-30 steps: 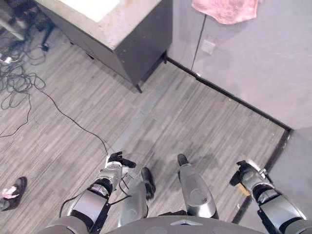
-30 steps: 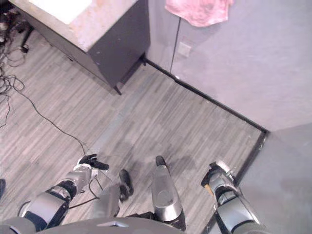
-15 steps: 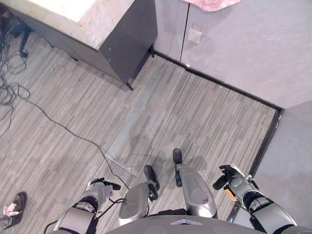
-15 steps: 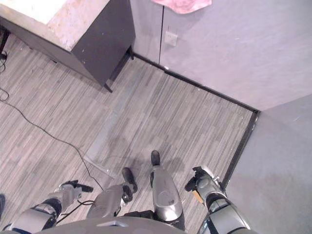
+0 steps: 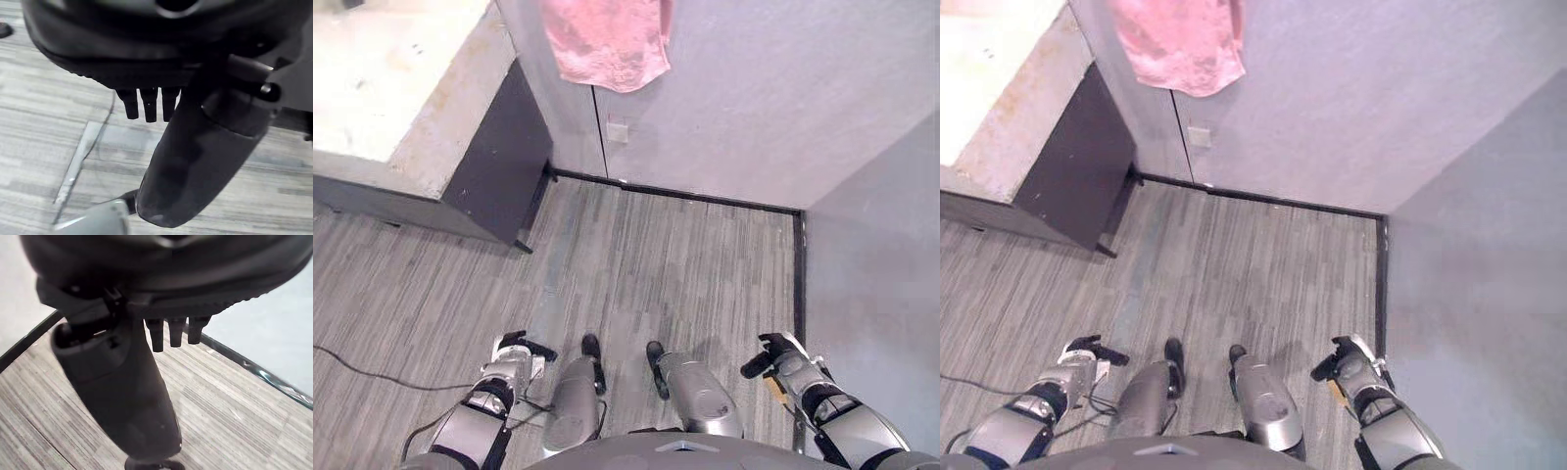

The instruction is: Organize the bathroom.

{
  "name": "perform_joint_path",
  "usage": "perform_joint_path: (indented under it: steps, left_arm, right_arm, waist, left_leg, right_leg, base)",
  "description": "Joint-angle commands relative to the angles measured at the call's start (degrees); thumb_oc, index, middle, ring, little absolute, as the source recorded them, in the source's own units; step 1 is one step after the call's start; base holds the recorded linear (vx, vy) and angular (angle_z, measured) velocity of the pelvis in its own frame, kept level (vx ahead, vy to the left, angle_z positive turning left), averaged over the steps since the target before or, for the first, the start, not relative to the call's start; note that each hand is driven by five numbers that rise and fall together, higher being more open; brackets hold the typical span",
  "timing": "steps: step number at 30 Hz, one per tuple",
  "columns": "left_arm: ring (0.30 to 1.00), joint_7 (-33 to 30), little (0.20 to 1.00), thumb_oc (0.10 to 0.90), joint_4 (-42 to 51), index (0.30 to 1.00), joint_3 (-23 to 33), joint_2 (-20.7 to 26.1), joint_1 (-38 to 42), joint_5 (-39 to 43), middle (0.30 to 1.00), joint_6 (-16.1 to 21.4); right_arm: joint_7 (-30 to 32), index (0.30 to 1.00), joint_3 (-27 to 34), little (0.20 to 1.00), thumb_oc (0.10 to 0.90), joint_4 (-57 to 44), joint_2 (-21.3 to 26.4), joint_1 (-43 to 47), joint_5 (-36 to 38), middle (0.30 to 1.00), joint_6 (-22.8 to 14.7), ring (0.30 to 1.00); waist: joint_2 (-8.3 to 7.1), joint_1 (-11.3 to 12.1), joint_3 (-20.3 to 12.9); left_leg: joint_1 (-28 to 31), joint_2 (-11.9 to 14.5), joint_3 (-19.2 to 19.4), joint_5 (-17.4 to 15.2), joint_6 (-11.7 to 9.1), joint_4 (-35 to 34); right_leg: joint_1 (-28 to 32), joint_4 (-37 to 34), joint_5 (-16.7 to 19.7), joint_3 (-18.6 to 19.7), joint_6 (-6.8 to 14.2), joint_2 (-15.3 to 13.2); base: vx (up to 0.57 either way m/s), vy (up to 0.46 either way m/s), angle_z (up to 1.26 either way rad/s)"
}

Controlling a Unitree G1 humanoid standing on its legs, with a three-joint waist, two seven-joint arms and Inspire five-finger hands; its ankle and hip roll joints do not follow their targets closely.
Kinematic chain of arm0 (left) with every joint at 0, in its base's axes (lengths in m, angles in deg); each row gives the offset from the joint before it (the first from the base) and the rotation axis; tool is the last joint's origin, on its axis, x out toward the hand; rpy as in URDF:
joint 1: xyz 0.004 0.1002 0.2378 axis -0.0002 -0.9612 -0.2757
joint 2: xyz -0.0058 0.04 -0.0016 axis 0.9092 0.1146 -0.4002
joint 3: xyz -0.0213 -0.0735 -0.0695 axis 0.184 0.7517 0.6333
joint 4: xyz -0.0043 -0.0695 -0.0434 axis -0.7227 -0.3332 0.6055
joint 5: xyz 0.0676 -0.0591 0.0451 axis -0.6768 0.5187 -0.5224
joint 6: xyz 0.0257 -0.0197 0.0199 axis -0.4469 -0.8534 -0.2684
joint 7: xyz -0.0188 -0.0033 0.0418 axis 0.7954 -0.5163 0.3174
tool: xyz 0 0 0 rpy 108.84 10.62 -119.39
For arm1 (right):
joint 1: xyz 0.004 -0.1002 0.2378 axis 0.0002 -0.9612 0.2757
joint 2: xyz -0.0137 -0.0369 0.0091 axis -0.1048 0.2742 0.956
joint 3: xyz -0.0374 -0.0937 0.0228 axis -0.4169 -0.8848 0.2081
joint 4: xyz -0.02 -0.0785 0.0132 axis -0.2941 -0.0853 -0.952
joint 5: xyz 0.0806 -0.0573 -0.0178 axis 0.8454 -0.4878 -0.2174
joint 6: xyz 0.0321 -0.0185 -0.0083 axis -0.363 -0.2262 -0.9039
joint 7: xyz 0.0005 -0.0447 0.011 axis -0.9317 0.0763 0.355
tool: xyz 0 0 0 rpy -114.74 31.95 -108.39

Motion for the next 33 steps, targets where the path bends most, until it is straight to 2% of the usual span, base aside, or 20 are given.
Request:
perform_joint_path:
  steps: [1,5,7,9,10,11,12,14,15,16,17,18,19,20,21,25,31,32,33]
  left_arm:
    - [0.900,-0.9,0.900,0.800,1.0,0.900,1.3,2.9,-3.2,-1.6,0.900,0.4]
    - [0.900,0.1,0.900,0.800,0.6,0.900,1.6,2.7,-4.0,-3.6,0.900,-1.2]
    - [0.900,0.2,0.900,0.800,0.6,0.900,1.8,2.7,-4.4,-3.5,0.900,-1.7]
    - [0.900,-0.9,0.900,0.800,1.0,0.900,2.6,2.8,-5.7,-3.1,0.900,-3.9]
    - [0.900,-1.4,0.900,0.800,1.3,0.900,3.8,3.0,-6.7,-3.4,0.900,-4.8]
    - [0.900,-1.4,0.900,0.800,1.3,0.900,4.0,3.2,-7.0,-3.8,0.900,-4.7]
    - [0.900,-1.7,0.900,0.800,1.6,0.900,4.4,3.5,-7.7,-4.3,0.900,-4.5]
    - [0.900,-2.3,0.900,0.800,2.9,0.900,4.6,3.9,-8.3,-3.3,0.900,-4.5]
    - [0.900,-2.3,0.900,0.800,3.7,0.900,4.7,4.2,-8.5,-2.8,0.900,-4.8]
    - [0.900,-2.5,0.900,0.800,4.3,0.900,4.9,4.3,-8.4,-2.1,0.900,-5.3]
    - [0.900,-2.6,0.900,0.800,4.4,0.900,5.0,4.3,-8.4,-2.0,0.900,-5.4]
    - [0.900,-3.3,0.900,0.800,3.6,0.900,5.4,3.7,-8.1,-0.3,0.900,-5.5]
    - [0.900,-3.3,0.900,0.800,3.6,0.900,5.4,3.7,-8.1,-0.3,0.900,-5.5]
    - [0.900,-3.2,0.900,0.800,3.0,0.900,6.0,3.0,-8.0,-0.6,0.900,-5.4]
    - [0.900,-2.5,0.900,0.800,2.6,0.900,6.0,2.6,-8.0,-0.8,0.900,-4.7]
    - [0.900,-1.9,0.900,0.800,1.9,0.900,6.3,2.5,-9.0,-1.5,0.900,-3.2]
    - [0.900,-2.0,0.900,0.800,1.8,0.900,6.8,3.2,-10.0,-2.0,0.900,-3.1]
    - [0.900,-1.8,0.900,0.800,1.8,0.900,7.1,3.2,-10.3,-2.0,0.900,-3.0]
    - [0.900,-1.4,0.900,0.800,1.7,0.900,7.1,3.2,-10.5,-2.3,0.900,-2.8]
  right_arm:
    - [1.6,0.900,1.6,0.900,0.800,-2.3,3.1,-1.7,2.6,0.900,-1.3,0.900]
    - [2.3,0.900,3.5,0.900,0.800,-3.5,3.3,-3.4,5.1,0.900,-0.8,0.900]
    - [2.1,0.900,4.0,0.900,0.800,-3.5,3.2,-3.7,4.6,0.900,-1.2,0.900]
    - [0.5,0.900,4.6,0.900,0.800,-4.1,2.6,-3.7,0.6,0.900,-2.1,0.900]
    - [-0.9,0.900,4.1,0.900,0.800,-5.1,2.5,-3.5,-1.5,0.900,-2.0,0.900]
    - [-1.5,0.900,4.1,0.900,0.800,-5.4,2.5,-3.6,-1.9,0.900,-2.0,0.900]
    - [-2.4,0.900,3.9,0.900,0.800,-6.2,2.7,-3.8,-2.4,0.900,-1.9,0.900]
    - [-3.2,0.900,3.0,0.900,0.800,-6.8,2.6,-3.9,-3.0,0.900,-1.7,0.900]
    - [-3.1,0.900,2.3,0.900,0.800,-6.2,2.3,-3.6,-3.6,0.900,-2.1,0.900]
    - [-2.8,0.900,1.7,0.900,0.800,-5.5,1.7,-2.9,-4.4,0.900,-2.6,0.900]
    - [-2.7,0.900,1.5,0.900,0.800,-5.3,1.5,-2.7,-4.7,0.900,-2.7,0.900]
    - [-2.4,0.900,0.3,0.900,0.800,-4.1,0.5,-1.8,-6.2,0.900,-3.2,0.900]
    - [-2.4,0.900,0.3,0.900,0.800,-4.0,0.5,-1.7,-6.2,0.900,-3.2,0.900]
    - [-2.1,0.900,-0.6,0.900,0.800,-3.7,0.6,-1.1,-6.1,0.900,-2.9,0.900]
    - [-1.7,0.900,-1.0,0.900,0.800,-3.4,0.9,-0.6,-5.7,0.900,-3.0,0.900]
    - [-1.5,0.900,-1.0,0.900,0.800,-3.7,1.8,-0.7,-5.3,0.900,-2.2,0.900]
    - [-1.8,0.900,-0.7,0.900,0.800,-4.1,2.0,-1.5,-4.3,0.900,-2.2,0.900]
    - [-1.6,0.900,-0.8,0.900,0.800,-4.1,1.9,-1.6,-4.1,0.900,-2.2,0.900]
    - [-1.4,0.900,-1.0,0.900,0.800,-4.3,1.9,-1.7,-3.3,0.900,-1.9,0.900]
  waist:
    - [2.95,0.3,0.8]
    - [4.38,-1.1,-0.4]
    - [4.36,-1.2,-0.6]
    - [2.82,-0.1,-1.1]
    - [3.06,0.7,-0.8]
    - [3.22,0.7,-0.8]
    - [3.73,0.6,-0.9]
    - [4.77,1.3,-1.6]
    - [5.06,2.1,-2.2]
    - [4.92,2.8,-2.7]
    - [4.89,3.1,-2.8]
    - [3.25,4.6,-3.9]
    - [3.31,4.6,-3.8]
    - [2.79,5.2,-3.9]
    - [2.72,5.4,-3.5]
    - [2.72,5.4,-2.8]
    - [2.73,5.3,-3.1]
    - [2.57,5.3,-3.2]
    - [2.19,5.7,-3.1]
  left_leg:
    - [1.3,-0.1,0.2,-7.8,4.4,7.8]
    - [4.4,-1.1,3.8,-11.3,5.5,7.2]
    - [5.2,-1.3,5.3,-12.0,5.9,6.8]
    - [7.7,-2.4,10.6,-14.2,6.3,4.6]
    - [9.9,-1.2,14.1,-15.9,6.4,2.7]
    - [10.3,-0.8,15.1,-15.7,6.6,2.1]
    - [10.2,-0.1,16.0,-14.1,7.0,0.7]
    - [9.7,0.1,16.2,-10.5,6.8,-2.8]
    - [9.3,0.0,16.2,-9.3,6.4,-4.0]
    - [8.7,-0.1,16.2,-8.9,6.2,-4.3]
    - [8.6,-0.2,16.2,-8.8,6.1,-4.4]
    - [6.0,-0.2,17.5,-8.9,5.1,-2.4]
    - [6.1,-0.1,17.5,-8.9,5.0,-2.4]
    - [4.8,-0.2,16.9,-8.2,4.4,-2.3]
    - [4.2,0.0,16.3,-7.0,3.8,-2.8]
    - [4.4,0.6,15.5,-5.8,3.6,-3.4]
    - [5.7,1.2,14.8,-5.8,3.3,-3.0]
    - [5.7,1.3,14.3,-6.1,3.1,-2.2]
    - [4.3,1.9,11.9,-4.6,1.9,1.6]
  right_leg:
    - [-1.6,-1.1,2.4,-5.3,3.5,-8.5]
    - [-1.0,-3.8,4.8,-3.9,5.3,-11.0]
    - [-1.2,-5.2,6.3,-4.1,6.2,-11.9]
    - [-2.6,-12.3,15.6,-9.3,8.4,-17.2]
    - [-4.0,-9.7,14.8,-13.6,9.2,-17.9]
    - [-4.6,-7.8,13.5,-13.8,9.0,-17.3]
    - [-4.9,-3.6,8.9,-13.6,8.2,-14.7]
    - [-4.5,6.0,2.5,-15.6,6.6,-11.6]
    - [-3.6,7.8,0.0,-16.7,5.9,-10.3]
    - [-2.0,6.0,-1.3,-17.5,5.3,-9.6]
    - [-1.6,5.5,-1.6,-17.7,5.1,-9.4]
    - [4.1,-8.2,-0.3,-20.7,4.1,-8.3]
    - [4.3,-8.5,-0.2,-20.7,4.1,-8.1]
    - [6.5,-13.6,1.0,-20.6,3.5,-7.4]
    - [7.2,-15.6,1.9,-20.0,3.4,-6.7]
    - [7.7,-15.9,2.2,-19.7,2.8,-5.8]
    - [7.9,-14.2,1.2,-19.8,2.1,-5.3]
    - [8.0,-14.1,1.1,-19.6,1.8,-5.2]
    - [8.3,-14.4,1.3,-19.2,1.2,-5.0]
  base:
    - [0.11,0.248,-0.34]
    - [0.15,0.346,-0.22]
    - [0.11,0.283,-0.31]
    - [0.09,0.325,-0.89]
    - [0.04,0.260,-1.75]
    - [-0.02,0.205,-2.05]
    - [-0.12,0.109,-2.02]
    - [-0.14,0.088,-0.64]
    - [-0.11,0.035,0.06]
    - [-0.09,0.004,-0.04]
    - [-0.06,-0.100,-0.24]
    - [-0.03,-0.103,-0.50]
    - [-0.06,-0.153,-0.56]
    - [-0.10,-0.118,-0.79]
    - [-0.12,-0.143,-0.43]
    - [-0.10,-0.108,-0.11]
    - [-0.05,-0.089,0.07]
    - [-0.08,-0.104,0.14]
    - [-0.15,-0.120,0.12]
